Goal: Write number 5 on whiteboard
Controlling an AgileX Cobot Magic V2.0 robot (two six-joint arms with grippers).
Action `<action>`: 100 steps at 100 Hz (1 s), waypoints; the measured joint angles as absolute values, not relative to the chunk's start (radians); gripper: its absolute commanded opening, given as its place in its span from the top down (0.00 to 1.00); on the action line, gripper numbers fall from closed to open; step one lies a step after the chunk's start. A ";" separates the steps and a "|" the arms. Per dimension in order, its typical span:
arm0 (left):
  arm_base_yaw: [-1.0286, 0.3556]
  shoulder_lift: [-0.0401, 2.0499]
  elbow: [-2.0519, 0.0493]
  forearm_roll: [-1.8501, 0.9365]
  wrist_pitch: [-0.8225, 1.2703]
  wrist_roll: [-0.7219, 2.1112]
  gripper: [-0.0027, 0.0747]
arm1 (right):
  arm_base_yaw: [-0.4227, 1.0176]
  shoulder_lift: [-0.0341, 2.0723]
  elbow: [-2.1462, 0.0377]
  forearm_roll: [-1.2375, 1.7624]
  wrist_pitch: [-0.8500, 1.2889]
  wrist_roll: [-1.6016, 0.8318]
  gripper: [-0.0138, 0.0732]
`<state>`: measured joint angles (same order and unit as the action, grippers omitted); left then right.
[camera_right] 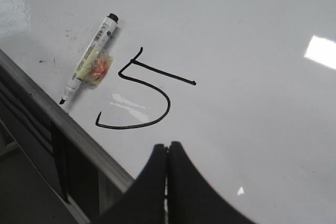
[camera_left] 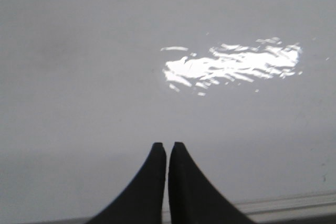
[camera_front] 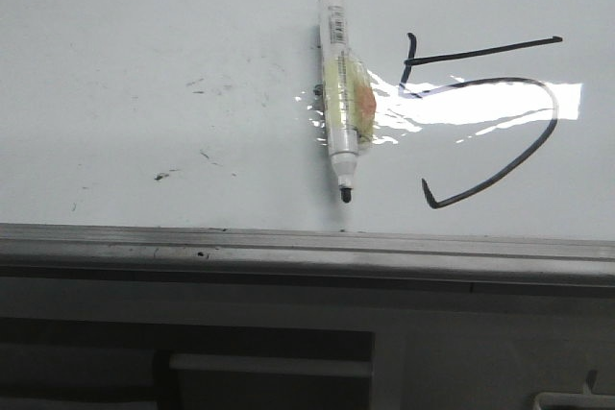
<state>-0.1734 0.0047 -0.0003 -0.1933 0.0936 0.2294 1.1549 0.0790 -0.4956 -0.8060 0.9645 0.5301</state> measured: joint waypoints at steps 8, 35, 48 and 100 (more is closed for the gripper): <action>-0.132 0.005 0.000 -0.203 0.164 0.229 0.98 | 1.155 0.079 -0.496 -0.806 0.964 0.530 0.91; -0.112 -0.003 0.000 -0.224 0.319 0.229 0.98 | 1.155 0.079 -0.496 -0.806 0.966 0.532 0.91; -0.112 -0.003 0.000 -0.225 0.321 0.229 0.98 | 1.155 0.079 -0.496 -0.806 0.966 0.532 0.91; -0.112 -0.003 0.000 -0.226 0.321 0.228 0.98 | 1.155 0.079 -0.496 -0.806 0.966 0.530 0.91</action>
